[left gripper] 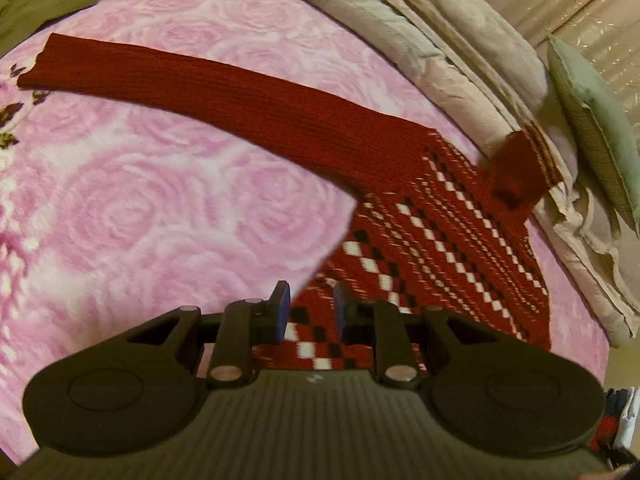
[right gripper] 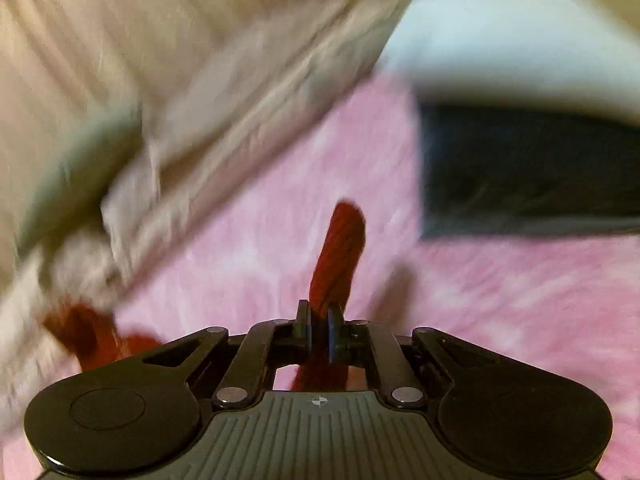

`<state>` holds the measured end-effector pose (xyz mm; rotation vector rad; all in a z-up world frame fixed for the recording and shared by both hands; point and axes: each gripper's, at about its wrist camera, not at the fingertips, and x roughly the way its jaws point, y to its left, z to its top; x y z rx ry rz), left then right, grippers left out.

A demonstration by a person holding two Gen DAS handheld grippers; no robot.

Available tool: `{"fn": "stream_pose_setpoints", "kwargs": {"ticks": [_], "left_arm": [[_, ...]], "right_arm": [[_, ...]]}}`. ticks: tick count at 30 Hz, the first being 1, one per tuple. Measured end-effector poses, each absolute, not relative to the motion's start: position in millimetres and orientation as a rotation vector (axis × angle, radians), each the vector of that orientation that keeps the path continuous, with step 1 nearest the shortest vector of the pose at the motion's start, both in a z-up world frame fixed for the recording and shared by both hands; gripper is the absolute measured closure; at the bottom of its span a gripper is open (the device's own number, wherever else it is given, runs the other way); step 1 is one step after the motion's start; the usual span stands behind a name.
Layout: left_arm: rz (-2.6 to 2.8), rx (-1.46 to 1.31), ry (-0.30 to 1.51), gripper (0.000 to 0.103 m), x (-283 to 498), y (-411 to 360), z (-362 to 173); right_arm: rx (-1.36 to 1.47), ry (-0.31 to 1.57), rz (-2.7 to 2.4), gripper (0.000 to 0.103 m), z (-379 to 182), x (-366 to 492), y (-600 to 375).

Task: Fold clothes

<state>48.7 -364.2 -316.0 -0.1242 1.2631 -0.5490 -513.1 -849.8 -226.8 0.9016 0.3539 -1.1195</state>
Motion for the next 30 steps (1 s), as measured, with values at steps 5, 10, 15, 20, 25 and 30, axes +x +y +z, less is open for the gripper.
{"fn": "stream_pose_setpoints", "kwargs": {"ticks": [5,10,15,20,25,30], "left_arm": [[-0.571,-0.123,1.287,0.085,29.8,-386.3,-317.4],[-0.619,-0.079,1.310,0.084,16.3,-403.6,-323.8],[-0.610,-0.075,1.329,0.084,16.2,-408.0,-327.1],[-0.623,-0.077,1.337,0.082,15.0,-412.6,-329.5],[-0.642,-0.048,1.337,0.082,15.4,-411.0,-328.7],[-0.640,0.054,1.270,0.074,22.5,-396.5,-321.3]], "right_arm": [[0.899,0.440,-1.319,0.079,-215.6,-575.1,-782.8],[1.186,0.581,-1.372,0.038,-259.2,-619.4,-765.8],[1.530,0.273,-1.426,0.038,-275.3,-656.9,-783.8],[1.648,0.216,-1.442,0.038,-304.5,-669.0,-797.0],[1.274,0.585,-1.318,0.102,-298.0,-614.2,-819.5],[0.879,0.588,-1.464,0.102,-244.5,-615.4,-852.4]]}}
